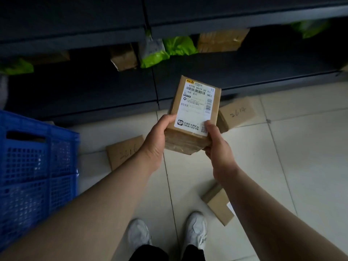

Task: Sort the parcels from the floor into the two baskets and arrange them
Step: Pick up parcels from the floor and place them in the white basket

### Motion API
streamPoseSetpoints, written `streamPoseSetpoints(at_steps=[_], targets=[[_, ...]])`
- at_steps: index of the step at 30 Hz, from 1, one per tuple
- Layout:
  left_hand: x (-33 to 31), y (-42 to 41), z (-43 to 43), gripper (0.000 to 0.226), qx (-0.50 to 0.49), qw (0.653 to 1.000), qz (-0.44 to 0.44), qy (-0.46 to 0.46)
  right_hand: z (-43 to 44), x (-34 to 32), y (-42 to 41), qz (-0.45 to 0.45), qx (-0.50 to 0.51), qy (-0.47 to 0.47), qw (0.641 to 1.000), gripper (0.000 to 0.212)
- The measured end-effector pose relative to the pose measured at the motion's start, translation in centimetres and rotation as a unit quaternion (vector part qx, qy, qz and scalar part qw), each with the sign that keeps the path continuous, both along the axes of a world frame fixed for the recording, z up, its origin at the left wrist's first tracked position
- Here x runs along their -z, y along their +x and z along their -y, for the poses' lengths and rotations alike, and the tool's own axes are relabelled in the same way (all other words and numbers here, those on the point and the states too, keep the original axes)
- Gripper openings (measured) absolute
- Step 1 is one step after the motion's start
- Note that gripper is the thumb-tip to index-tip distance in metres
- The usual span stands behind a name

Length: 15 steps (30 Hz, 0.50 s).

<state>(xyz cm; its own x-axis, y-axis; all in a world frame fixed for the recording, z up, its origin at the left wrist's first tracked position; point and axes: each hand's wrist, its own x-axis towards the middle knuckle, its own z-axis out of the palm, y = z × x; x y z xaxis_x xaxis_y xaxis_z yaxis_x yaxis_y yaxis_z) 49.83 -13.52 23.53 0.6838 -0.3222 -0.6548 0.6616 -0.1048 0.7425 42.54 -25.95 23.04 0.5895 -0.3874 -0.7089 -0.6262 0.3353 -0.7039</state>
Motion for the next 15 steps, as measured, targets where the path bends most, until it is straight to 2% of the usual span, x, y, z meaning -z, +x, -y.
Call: streamPoseSetpoints(at_steps=[10,15], targets=[[-19.8,-3.0,-4.4,0.032,-0.016,0.998,0.058,-0.034,-3.2,-20.0,-1.0,0.006,-0.018,-0.031,0.999,0.044],[-31.3,-6.2,-7.2,0.035,-0.071,0.991,0.105,-0.031,-5.6,-31.2,-2.6,0.041,-0.063,-0.047,0.996,0.056]])
